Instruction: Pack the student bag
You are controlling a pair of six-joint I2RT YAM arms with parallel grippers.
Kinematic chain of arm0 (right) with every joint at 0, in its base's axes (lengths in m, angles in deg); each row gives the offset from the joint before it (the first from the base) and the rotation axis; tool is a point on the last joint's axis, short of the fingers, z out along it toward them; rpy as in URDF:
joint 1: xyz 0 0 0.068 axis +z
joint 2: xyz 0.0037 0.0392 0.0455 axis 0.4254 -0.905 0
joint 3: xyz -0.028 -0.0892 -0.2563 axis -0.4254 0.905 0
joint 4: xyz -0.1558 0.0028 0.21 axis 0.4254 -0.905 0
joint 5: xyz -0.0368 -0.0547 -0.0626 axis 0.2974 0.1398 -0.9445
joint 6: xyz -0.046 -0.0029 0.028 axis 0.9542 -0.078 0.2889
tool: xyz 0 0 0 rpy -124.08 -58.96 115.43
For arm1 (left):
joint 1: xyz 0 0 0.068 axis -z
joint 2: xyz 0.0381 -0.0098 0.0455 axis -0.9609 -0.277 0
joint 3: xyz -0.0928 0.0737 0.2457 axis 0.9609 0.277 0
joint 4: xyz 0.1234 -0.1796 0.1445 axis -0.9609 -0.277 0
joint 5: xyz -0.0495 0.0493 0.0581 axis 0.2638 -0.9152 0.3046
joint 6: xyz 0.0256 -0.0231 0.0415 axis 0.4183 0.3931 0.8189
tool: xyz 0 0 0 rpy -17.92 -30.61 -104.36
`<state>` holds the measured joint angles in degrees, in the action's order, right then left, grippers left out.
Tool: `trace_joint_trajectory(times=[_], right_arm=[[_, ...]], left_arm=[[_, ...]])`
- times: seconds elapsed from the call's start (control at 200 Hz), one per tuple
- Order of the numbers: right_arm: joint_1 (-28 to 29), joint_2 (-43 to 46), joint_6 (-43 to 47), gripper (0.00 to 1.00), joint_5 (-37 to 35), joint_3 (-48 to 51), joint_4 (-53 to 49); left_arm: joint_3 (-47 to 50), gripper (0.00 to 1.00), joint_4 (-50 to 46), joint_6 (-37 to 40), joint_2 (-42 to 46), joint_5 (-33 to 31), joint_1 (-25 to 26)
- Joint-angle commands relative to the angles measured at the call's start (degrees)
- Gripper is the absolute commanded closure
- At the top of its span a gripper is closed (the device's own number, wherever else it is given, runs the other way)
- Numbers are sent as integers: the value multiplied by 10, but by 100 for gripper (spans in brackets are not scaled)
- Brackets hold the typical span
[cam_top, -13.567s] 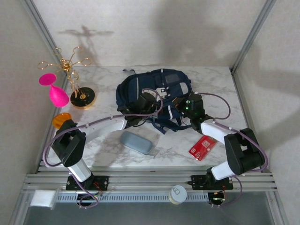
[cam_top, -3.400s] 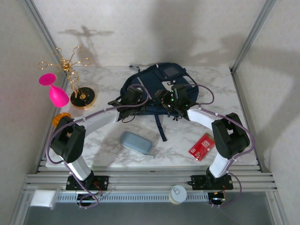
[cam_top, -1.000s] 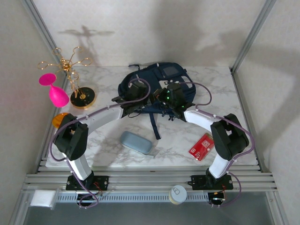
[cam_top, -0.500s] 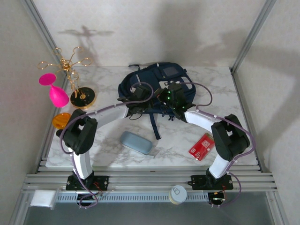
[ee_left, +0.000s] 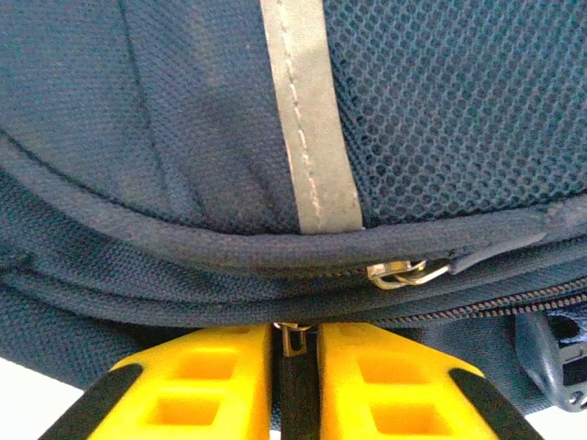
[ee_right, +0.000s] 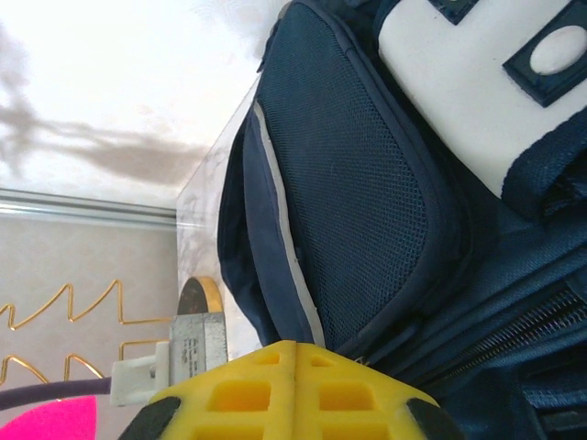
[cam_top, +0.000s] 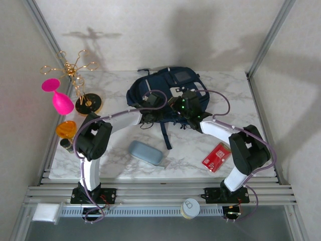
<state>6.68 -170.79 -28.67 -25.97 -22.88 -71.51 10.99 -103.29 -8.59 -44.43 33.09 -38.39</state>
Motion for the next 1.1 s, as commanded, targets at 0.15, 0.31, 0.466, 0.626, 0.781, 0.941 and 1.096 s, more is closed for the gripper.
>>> trace_joint_trajectory(times=[0.15, 0.31, 0.466, 0.626, 0.781, 0.941, 1.096], right_arm=[[-5, 16, 26, 84, -21, 5, -30], [-11, 27, 40, 66, -15, 14, -61], [-22, 24, 23, 48, 25, 32, -63], [-29, -16, -11, 35, 54, -4, -62], [-19, -75, -41, 33, 41, -77, -111], [-17, -119, -85, 31, 21, -112, -103], [-19, -162, -72, 48, -12, -164, -139]], left_arm=[[-23, 97, -6, 14, -5, 39, 5], [-54, 100, -39, 38, 4, 13, 5], [-42, 100, -26, 81, 45, 32, 6], [-10, 100, -27, 109, 71, 15, 1], [21, 100, 5, 126, 96, 49, 5], [39, 100, 11, 142, 109, 43, 5], [50, 100, 19, 157, 122, 44, 6]])
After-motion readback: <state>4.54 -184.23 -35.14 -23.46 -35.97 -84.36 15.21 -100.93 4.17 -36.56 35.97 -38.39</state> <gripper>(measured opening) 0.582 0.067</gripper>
